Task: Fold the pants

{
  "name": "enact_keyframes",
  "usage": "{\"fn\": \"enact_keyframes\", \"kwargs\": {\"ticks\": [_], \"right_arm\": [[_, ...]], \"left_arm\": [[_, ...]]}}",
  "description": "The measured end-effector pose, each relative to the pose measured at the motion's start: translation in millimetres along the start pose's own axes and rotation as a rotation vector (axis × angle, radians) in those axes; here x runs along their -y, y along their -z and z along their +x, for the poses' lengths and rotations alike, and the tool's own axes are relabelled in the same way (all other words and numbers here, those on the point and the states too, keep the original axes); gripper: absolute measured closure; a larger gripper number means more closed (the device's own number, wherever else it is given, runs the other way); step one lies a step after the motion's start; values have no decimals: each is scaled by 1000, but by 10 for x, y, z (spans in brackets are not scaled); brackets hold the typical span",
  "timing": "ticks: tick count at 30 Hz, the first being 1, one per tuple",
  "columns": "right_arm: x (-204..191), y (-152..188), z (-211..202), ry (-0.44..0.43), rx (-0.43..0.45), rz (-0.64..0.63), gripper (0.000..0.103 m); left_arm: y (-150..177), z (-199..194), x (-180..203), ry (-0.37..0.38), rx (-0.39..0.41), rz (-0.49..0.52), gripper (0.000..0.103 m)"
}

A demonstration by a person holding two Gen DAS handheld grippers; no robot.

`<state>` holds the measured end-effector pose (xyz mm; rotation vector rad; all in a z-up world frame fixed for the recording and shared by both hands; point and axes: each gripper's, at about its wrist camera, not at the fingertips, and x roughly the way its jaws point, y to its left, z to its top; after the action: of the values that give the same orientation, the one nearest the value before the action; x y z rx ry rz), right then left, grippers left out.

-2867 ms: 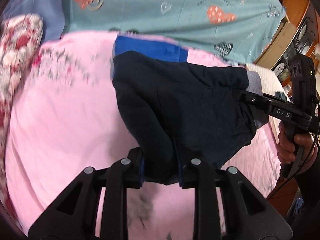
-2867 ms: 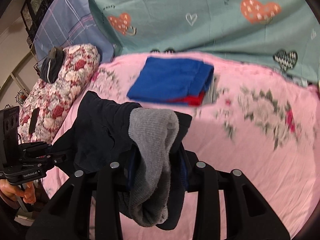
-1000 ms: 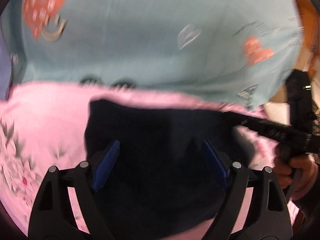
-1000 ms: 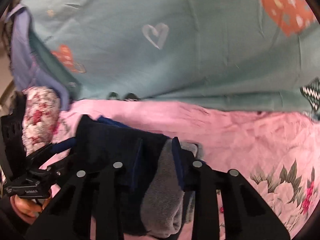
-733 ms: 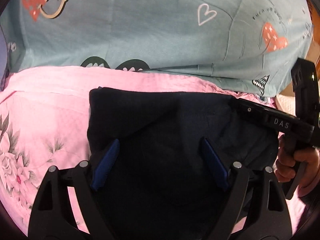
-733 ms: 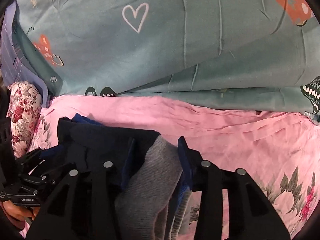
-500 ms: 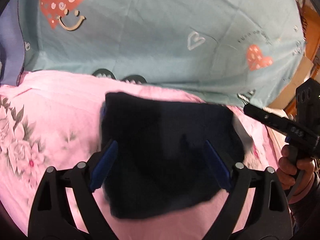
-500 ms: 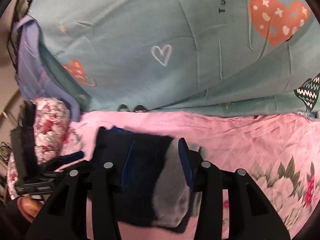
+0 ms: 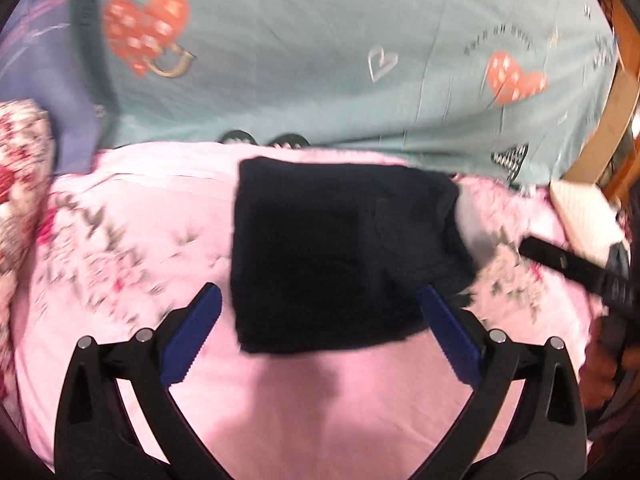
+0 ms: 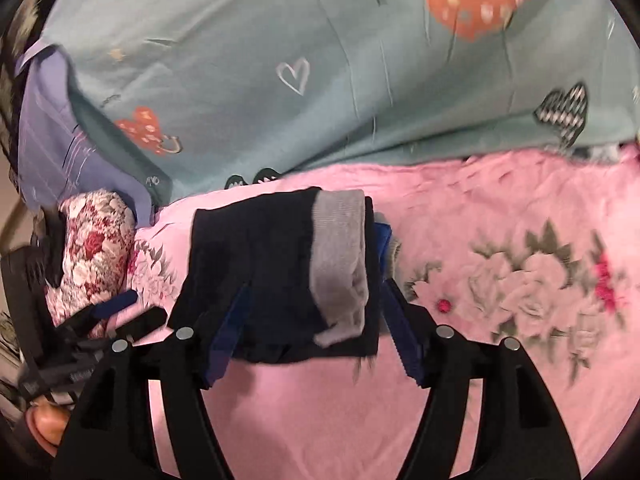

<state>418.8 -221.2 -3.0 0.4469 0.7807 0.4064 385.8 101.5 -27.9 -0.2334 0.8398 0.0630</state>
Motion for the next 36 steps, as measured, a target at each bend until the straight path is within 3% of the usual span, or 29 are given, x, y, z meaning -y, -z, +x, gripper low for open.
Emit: {"fn": "enact_keyframes", "kwargs": {"ticks": [4,8,11,20,36], "right_arm": [[-339,321,-516,39,29,-97,28],[-616,745,-837,60,43,-172,15],[-750,977,-1051,70,75,-198,9],[-810,1280,-1348,96,58,-182,9],[-840,1542,-1533,108,16,-195,9]], "left_arm": [[176,-516,123,-81,10,-4,2],[448,-908,314,-150,-33,67,2],[668,-1167,397,-134,-49,78,2],[1056,-1590,487,-118,-42,59,2],[1307,-1816,570,-97,-37,52,2]]}}
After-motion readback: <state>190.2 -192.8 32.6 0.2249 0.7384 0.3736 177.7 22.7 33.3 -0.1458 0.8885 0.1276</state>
